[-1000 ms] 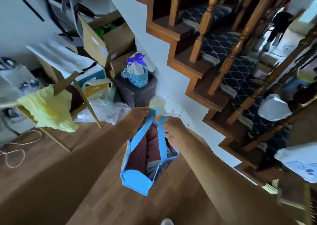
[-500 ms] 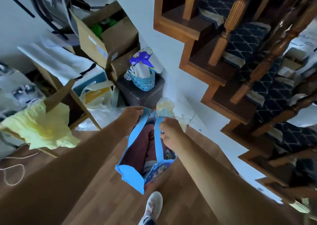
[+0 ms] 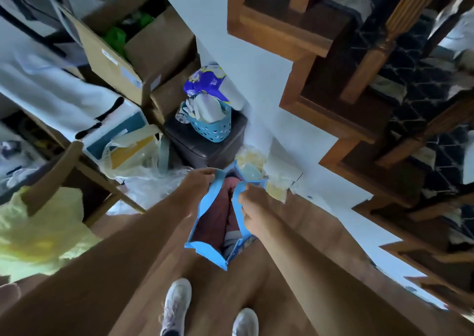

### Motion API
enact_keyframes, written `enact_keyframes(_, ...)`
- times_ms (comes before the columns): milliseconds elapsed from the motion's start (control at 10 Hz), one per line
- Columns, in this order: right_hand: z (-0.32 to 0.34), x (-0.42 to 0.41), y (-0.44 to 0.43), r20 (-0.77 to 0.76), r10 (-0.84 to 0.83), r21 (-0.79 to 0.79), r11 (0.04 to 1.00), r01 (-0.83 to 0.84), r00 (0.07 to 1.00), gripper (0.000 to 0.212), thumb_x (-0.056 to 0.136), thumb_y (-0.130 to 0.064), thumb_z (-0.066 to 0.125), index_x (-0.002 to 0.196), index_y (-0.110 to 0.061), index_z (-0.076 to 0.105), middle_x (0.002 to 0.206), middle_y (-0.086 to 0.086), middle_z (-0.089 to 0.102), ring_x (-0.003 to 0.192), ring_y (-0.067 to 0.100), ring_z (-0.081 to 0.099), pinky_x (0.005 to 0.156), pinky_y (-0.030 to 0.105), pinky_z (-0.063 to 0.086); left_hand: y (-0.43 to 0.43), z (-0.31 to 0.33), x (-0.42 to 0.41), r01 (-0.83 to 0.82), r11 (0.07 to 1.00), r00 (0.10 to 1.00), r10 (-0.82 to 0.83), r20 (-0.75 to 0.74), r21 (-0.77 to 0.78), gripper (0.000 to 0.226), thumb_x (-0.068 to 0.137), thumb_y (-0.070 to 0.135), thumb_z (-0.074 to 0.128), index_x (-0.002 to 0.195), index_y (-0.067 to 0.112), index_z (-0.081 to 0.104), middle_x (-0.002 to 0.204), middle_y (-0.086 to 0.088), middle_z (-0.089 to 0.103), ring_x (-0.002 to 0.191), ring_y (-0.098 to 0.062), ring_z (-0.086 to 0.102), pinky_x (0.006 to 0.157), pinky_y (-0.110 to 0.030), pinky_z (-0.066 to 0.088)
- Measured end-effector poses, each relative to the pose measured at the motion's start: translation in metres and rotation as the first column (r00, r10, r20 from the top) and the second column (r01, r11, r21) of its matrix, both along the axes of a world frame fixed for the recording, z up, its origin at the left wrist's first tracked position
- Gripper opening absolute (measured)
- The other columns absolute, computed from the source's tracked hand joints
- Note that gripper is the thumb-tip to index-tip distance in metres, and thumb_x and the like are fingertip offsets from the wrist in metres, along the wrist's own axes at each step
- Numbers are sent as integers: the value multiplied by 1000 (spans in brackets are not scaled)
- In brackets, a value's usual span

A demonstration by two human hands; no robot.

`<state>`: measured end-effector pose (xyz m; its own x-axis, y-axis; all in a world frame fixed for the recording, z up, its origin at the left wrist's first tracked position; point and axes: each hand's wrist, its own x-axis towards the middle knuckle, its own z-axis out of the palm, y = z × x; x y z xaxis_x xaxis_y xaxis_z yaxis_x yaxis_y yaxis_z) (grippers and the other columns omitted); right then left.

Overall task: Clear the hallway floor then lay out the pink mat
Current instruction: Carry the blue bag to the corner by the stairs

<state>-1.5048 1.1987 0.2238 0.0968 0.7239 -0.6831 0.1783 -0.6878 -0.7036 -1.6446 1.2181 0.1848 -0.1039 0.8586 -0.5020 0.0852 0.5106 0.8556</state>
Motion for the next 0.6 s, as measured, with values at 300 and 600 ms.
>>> enact_keyframes(300, -115, -41, 91, -122, -274, -125, 958, 259, 954, 22, 92, -9, 43, 108, -18, 55, 87, -5, 50, 70, 8, 45, 60, 14, 38, 102, -72, -30, 90, 994, 995, -88, 35, -57, 31, 87, -3, 46, 84, 16, 71, 55, 3, 62, 39, -1, 48, 40, -10, 36)
enact_keyframes(600, -200, -72, 152, -153, -322, -166, 940, 297, 934, 27, 92, -6, 42, 77, -28, 47, 76, -6, 49, 62, 7, 47, 49, 18, 43, 179, -158, -60, 169, 979, 978, -181, -101, -116, 33, 90, -6, 41, 101, 16, 64, 59, 1, 55, 46, -5, 43, 46, -16, 34)
